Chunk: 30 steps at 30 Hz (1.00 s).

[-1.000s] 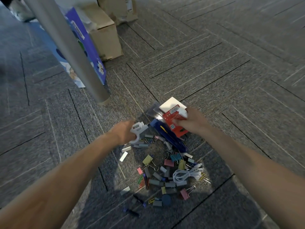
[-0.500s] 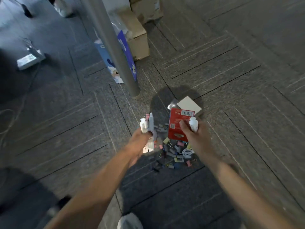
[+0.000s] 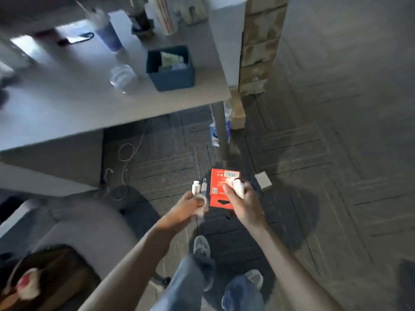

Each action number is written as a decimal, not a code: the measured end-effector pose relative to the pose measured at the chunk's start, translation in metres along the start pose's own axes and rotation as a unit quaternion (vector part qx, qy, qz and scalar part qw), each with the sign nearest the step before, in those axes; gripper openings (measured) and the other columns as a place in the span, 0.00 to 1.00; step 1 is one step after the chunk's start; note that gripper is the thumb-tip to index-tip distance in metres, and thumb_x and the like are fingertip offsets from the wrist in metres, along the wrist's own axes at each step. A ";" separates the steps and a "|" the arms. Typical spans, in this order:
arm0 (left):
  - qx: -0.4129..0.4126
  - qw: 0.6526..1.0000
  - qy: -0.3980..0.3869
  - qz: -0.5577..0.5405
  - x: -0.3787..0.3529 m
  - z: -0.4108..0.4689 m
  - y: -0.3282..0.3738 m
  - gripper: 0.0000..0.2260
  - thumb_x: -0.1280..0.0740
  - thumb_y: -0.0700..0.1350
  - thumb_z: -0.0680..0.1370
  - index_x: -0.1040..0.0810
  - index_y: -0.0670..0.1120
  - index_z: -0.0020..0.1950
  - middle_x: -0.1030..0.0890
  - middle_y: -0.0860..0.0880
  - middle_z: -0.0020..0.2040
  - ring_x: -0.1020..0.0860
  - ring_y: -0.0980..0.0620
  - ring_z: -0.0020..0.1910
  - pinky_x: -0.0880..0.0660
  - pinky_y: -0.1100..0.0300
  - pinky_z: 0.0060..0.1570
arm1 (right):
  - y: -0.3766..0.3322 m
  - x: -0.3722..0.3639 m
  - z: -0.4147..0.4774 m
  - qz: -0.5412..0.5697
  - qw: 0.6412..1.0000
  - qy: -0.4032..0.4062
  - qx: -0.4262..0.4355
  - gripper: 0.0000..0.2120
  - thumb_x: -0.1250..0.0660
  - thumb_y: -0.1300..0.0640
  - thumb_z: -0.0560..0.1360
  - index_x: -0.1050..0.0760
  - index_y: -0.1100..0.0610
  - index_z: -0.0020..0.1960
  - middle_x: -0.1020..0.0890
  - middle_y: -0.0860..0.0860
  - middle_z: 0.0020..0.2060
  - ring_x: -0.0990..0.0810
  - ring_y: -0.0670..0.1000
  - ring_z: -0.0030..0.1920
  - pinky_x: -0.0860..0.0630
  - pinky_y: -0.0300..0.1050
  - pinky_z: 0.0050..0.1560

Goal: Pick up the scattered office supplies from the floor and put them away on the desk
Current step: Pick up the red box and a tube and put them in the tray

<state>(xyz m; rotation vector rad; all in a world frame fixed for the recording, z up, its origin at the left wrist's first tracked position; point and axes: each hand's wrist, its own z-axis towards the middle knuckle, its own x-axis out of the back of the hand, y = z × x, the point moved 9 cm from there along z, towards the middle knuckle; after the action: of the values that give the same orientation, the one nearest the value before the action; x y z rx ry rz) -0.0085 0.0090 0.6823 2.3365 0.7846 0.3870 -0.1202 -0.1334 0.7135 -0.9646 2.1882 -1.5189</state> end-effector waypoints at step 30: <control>-0.177 0.978 -0.049 -0.095 0.245 0.176 0.406 0.08 0.34 0.41 0.68 0.28 0.42 0.45 0.28 0.40 0.46 0.30 0.44 0.46 0.32 0.50 0.47 | -0.293 -0.149 0.351 -0.088 0.993 0.024 0.079 0.20 0.31 0.38 0.72 0.23 0.54 0.50 0.15 0.47 0.42 0.16 0.46 0.42 0.20 0.43 0.43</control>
<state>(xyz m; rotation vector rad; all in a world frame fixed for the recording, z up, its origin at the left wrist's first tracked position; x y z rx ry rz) 0.4384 -0.1744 0.8318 1.9159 0.8107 0.2980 0.2983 -0.3420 0.8256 -1.1029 2.0232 -1.7812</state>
